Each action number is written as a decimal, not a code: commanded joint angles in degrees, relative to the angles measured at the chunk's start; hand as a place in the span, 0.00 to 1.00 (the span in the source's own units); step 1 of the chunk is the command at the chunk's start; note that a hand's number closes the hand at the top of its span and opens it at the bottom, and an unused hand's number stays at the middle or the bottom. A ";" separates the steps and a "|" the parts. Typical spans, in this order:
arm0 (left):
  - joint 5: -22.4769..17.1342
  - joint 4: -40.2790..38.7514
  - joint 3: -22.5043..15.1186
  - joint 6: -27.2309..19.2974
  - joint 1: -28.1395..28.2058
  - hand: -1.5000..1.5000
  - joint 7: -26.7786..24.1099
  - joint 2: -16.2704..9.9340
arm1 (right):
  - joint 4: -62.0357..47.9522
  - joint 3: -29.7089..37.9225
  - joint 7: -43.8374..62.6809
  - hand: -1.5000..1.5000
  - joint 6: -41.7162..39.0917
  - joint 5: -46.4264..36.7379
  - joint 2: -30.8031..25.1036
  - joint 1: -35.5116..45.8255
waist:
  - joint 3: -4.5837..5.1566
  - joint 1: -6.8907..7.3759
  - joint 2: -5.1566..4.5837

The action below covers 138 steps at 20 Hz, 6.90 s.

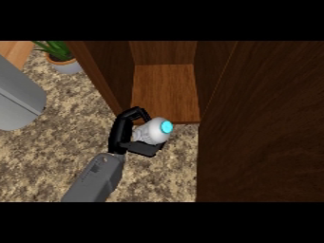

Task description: Pick up the bottled water, place it into the cabinet and close the cabinet

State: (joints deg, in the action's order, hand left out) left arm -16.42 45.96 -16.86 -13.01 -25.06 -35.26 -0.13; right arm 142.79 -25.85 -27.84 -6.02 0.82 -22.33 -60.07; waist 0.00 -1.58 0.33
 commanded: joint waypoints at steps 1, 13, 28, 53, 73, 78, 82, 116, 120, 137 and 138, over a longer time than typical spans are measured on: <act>-6.21 5.05 -7.43 -8.57 -3.84 1.00 7.54 0.12 | 3.17 4.46 0.22 0.00 -1.75 5.34 -1.98 0.25 | -0.01 -0.14 -0.19; -12.78 -10.77 -2.79 -14.82 -22.63 1.00 13.90 0.13 | 4.19 5.57 -2.40 0.00 -3.30 6.31 -2.11 -3.43 | 0.03 -1.71 -0.71; -5.89 -33.54 -4.31 -34.51 -37.51 0.00 13.25 -0.71 | 3.73 8.14 -3.10 0.00 -6.03 7.24 -2.05 -2.65 | 0.03 -2.93 -1.96; -19.81 -21.03 2.66 -14.48 -34.32 1.00 -5.07 0.12 | 3.70 4.90 -4.65 0.00 -8.10 2.15 -0.80 -4.95 | 0.06 -1.68 -0.51; -26.53 24.66 -24.17 -10.11 4.27 0.00 0.95 -2.19 | 9.76 -0.98 0.42 0.00 -1.56 -4.40 -1.67 -6.35 | 0.14 3.14 0.72; -26.63 37.04 -24.76 -9.39 17.87 0.00 -0.73 -13.15 | 8.67 -1.71 -2.35 0.00 -0.78 -5.60 -2.71 -7.91 | 0.14 3.20 0.78; -27.65 44.46 -24.48 -5.22 26.15 0.00 -3.48 -19.99 | 8.76 -1.66 -1.00 1.00 -4.92 -7.02 -8.73 -5.25 | 0.20 4.07 0.43; -34.20 53.54 -10.19 22.65 50.34 0.00 -18.66 -51.53 | 0.00 -17.30 29.03 1.00 -9.12 -3.23 -12.83 42.22 | 1.04 11.67 -2.02; -34.12 53.38 -8.68 23.93 50.02 0.00 -19.08 -53.07 | -2.51 -18.77 32.07 1.00 -7.64 -1.06 -8.95 45.66 | 1.09 12.07 -2.09; -36.41 54.42 -5.28 27.31 48.56 0.00 -18.14 -55.89 | -11.04 -14.36 39.31 1.00 -3.91 12.47 3.58 51.76 | 0.83 13.05 -3.73; -36.35 54.24 -5.88 27.07 49.69 0.00 -18.37 -55.29 | -12.45 -13.11 40.05 1.00 -3.49 13.80 4.45 52.66 | 0.77 13.52 -3.65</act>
State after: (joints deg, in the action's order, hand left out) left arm -52.32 100.28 -22.81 12.64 24.33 -52.84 -55.68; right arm 136.12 -39.98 7.53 -15.05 11.35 -24.71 -10.94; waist 1.05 11.70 -2.86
